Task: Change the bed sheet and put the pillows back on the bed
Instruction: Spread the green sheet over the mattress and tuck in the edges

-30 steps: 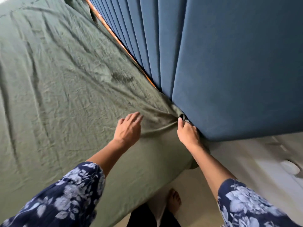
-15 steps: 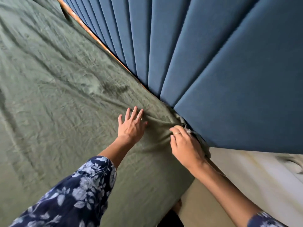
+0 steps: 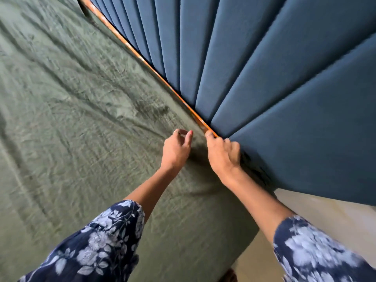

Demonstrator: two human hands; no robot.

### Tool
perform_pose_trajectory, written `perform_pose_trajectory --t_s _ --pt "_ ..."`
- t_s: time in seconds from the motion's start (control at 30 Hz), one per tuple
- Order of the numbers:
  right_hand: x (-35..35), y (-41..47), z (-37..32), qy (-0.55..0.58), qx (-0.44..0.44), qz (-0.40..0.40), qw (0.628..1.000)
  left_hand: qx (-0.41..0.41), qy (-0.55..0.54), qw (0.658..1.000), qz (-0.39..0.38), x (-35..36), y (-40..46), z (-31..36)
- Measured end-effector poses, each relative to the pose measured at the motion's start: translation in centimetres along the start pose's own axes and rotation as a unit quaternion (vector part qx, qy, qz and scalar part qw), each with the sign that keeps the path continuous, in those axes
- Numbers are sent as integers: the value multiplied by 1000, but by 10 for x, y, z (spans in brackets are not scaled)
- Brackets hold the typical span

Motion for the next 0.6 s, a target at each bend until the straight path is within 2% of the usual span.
perform_pose_trajectory --t_s 0.07,0.13,0.2,0.33,0.37,0.5,0.53,0.6 --pt "5 -19 -12 -16 -52 35 998 -100 -123 987 -8 11 8 -4" --pt "16 -33 -15 -16 -62 35 997 -160 -180 971 0 20 12 -7" --pt "13 -38 -16 12 -52 43 998 -186 -214 959 -1 26 15 -10" --pt "-11 -29 5 109 31 87 990 -200 -333 919 -61 32 11 -11" --pt "-14 -20 11 135 54 73 987 -198 -344 915 -75 32 11 -10" --pt "21 11 25 283 125 -132 941 -180 -349 912 -116 30 12 -7" --pt "23 15 24 290 124 -140 939 -174 -346 913 -123 29 13 -5" --pt "17 20 26 299 129 -95 941 -161 -340 917 -131 28 14 -1"
Point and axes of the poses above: each hand's wrist, its own y-axis towards the middle knuckle, its own x-axis out of the palm, z = x × y, the point moved 8 cm from there along y, towards the middle knuckle, and after that the axes turned 2 degrees about -z, right-handed, at the moved point
